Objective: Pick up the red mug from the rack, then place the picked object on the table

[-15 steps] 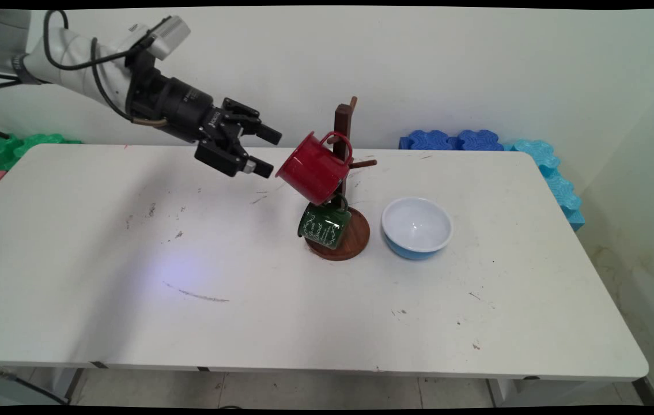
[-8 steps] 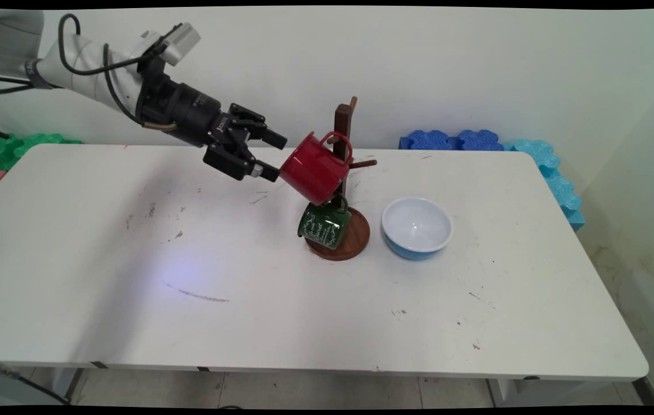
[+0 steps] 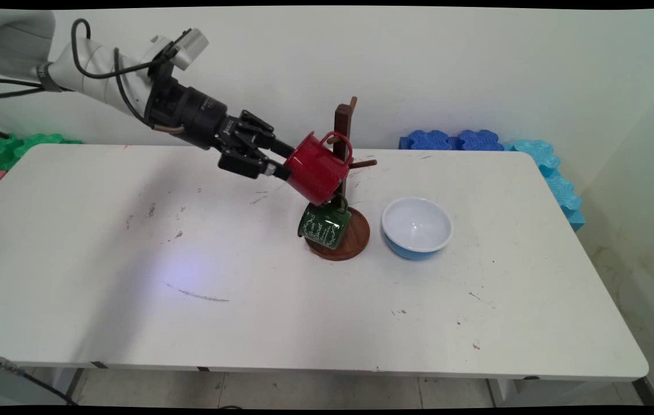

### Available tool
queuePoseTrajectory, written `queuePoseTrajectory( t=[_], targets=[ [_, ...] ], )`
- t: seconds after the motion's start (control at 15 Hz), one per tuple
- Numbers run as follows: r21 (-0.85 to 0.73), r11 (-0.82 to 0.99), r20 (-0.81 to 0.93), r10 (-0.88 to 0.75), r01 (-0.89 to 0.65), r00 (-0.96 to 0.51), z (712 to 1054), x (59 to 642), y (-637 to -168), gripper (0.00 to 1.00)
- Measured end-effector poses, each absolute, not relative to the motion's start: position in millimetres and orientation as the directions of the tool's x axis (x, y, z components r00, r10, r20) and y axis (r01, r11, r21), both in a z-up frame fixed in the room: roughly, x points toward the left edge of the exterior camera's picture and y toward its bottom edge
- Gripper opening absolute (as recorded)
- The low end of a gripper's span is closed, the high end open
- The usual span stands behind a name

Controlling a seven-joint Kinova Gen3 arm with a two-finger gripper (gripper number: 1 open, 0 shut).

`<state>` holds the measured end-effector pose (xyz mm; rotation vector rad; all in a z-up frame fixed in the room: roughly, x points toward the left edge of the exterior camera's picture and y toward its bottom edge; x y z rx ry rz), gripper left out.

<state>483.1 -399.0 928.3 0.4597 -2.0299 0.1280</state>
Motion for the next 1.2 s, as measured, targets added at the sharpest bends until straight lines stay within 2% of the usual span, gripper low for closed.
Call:
queuePoseTrajectory(
  t=[1.2],
  targets=[
    [0.123,0.928,0.879,-0.267,-0.352,-0.395,934.0,473.6,-390.9,0.0]
  ],
)
